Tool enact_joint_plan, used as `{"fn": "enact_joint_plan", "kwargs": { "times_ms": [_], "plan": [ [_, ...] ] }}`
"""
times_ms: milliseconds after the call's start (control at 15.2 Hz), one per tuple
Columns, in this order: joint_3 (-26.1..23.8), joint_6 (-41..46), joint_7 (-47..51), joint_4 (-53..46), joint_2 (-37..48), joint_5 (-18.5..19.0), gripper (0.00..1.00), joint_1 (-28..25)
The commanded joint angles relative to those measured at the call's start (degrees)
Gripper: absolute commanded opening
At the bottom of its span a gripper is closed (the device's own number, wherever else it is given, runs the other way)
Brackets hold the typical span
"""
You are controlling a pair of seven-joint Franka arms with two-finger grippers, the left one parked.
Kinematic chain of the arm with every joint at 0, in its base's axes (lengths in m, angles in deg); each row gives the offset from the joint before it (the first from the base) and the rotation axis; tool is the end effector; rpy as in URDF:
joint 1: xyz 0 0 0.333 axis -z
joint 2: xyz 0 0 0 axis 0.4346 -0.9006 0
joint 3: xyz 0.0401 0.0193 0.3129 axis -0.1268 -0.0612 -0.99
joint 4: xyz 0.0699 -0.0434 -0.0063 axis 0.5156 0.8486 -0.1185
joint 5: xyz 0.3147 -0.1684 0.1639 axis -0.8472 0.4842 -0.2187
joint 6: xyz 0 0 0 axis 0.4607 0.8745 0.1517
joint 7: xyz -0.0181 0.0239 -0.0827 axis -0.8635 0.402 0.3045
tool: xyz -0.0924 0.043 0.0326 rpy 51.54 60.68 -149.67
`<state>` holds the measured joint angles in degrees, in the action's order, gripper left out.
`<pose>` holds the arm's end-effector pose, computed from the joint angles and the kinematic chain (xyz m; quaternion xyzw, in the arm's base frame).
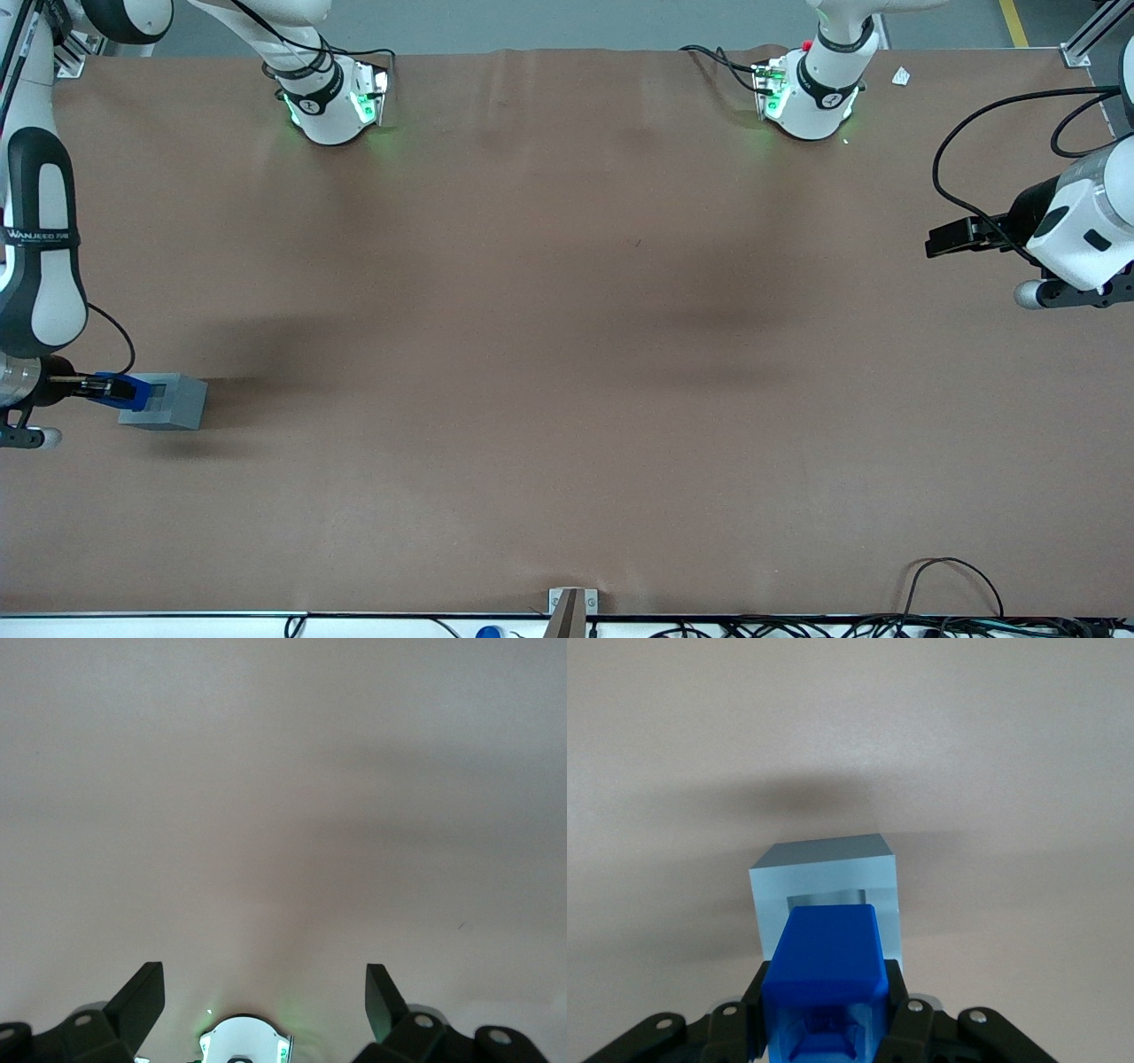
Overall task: Insert blue part into gray base with right arm
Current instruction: 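Lower the blue block into the gray base opening and release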
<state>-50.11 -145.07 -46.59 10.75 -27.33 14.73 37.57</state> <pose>0.6718 -0.2142 0.3170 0.9980 -0.0409 -0.0450 0.0155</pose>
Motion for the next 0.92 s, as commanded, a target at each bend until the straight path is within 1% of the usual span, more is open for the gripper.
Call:
{"fn": "enact_joint_plan", "kwargs": {
  "times_ms": [0,329,856],
  "plan": [
    [0.01,0.61,-1.16,-2.77,-2.1,-0.13,0.0,-0.04],
    [0.01,0.53,-2.4,-3.22,-3.07,-0.04,0.0,-0.04],
    [0.01,0.79,-1.78,-4.27,-4.73,-0.21,0.0,-0.04]
  ]
}}
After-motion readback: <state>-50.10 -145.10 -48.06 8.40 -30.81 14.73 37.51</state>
